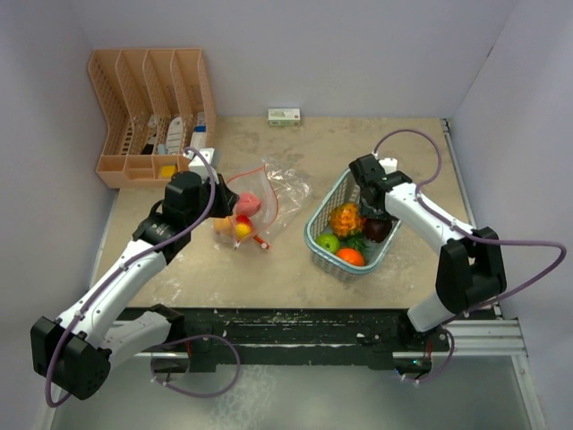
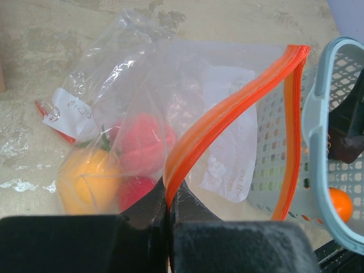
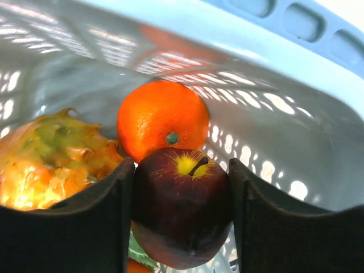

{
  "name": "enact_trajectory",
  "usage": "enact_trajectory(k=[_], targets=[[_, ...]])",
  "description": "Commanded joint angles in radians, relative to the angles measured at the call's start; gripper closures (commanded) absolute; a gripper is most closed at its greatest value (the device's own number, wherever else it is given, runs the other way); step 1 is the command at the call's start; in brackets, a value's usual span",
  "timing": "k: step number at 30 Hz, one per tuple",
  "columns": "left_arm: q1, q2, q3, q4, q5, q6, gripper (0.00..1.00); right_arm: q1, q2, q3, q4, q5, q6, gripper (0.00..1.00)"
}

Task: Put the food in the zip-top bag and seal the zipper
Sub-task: Pick up the fake fruit from the bin.

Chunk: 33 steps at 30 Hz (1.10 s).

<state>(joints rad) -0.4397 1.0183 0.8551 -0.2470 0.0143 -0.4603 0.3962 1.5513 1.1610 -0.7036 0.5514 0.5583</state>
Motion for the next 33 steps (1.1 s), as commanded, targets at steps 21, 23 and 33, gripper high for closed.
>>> enact_trajectory(k=[21, 23, 33], targets=[[0.002, 0.015, 0.014, 0.054, 0.001, 0.0, 1.0, 0.124, -0.321, 0.219, 0.194, -0.51, -0.053, 1.0], [0.002, 0.018, 0.016, 0.054, 0.002, -0.001, 1.0, 0.206, -0.301, 0.259, 0.238, -0.499, -0.043, 1.0], [0.002, 0.032, 0.059, 0.038, 0.036, -0.02, 1.0, 0.371, -0.191, 0.218, 0.634, -0.649, 0.074, 1.0]])
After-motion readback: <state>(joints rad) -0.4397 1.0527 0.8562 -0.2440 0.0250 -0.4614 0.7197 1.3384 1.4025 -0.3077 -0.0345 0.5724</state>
